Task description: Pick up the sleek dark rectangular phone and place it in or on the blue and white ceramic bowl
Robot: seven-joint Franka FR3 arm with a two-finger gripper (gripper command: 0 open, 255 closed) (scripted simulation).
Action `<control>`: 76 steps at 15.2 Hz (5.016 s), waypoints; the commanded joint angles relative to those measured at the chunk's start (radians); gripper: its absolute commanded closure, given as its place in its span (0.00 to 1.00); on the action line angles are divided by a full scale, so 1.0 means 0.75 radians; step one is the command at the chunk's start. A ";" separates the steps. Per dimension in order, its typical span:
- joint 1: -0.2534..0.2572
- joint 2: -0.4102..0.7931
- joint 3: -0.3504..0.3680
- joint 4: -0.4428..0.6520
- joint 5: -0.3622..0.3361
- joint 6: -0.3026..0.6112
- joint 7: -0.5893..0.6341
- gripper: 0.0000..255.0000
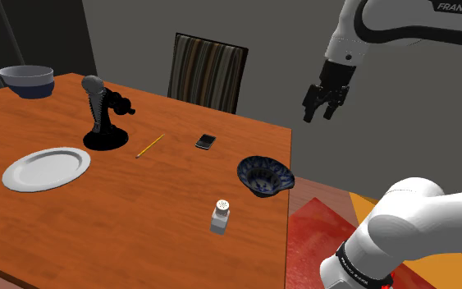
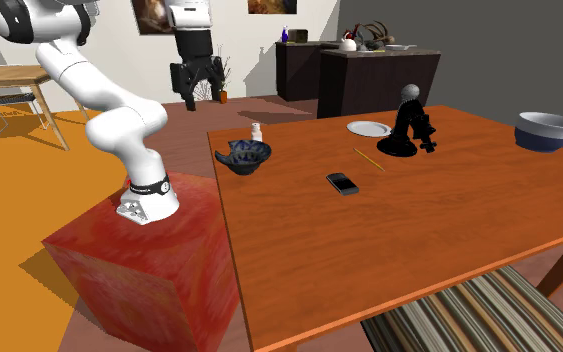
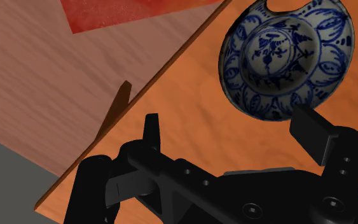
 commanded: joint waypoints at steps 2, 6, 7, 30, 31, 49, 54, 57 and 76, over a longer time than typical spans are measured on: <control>0.000 0.032 0.019 -0.006 0.017 0.038 0.039 0.00; 0.001 0.178 0.091 -0.007 0.077 0.189 0.189 0.00; 0.000 0.218 0.109 -0.002 0.090 0.226 0.225 0.00; -0.009 1.362 0.305 0.650 0.073 0.753 1.008 0.00; -0.004 1.415 0.302 0.701 0.066 0.757 1.037 0.00; 0.023 1.668 0.279 0.849 0.036 0.866 1.138 0.00; 0.023 1.669 0.279 0.851 0.036 0.865 1.137 1.00; 0.022 1.669 0.278 0.851 0.036 0.865 1.137 1.00; 0.018 1.556 0.286 0.983 0.050 0.622 1.139 1.00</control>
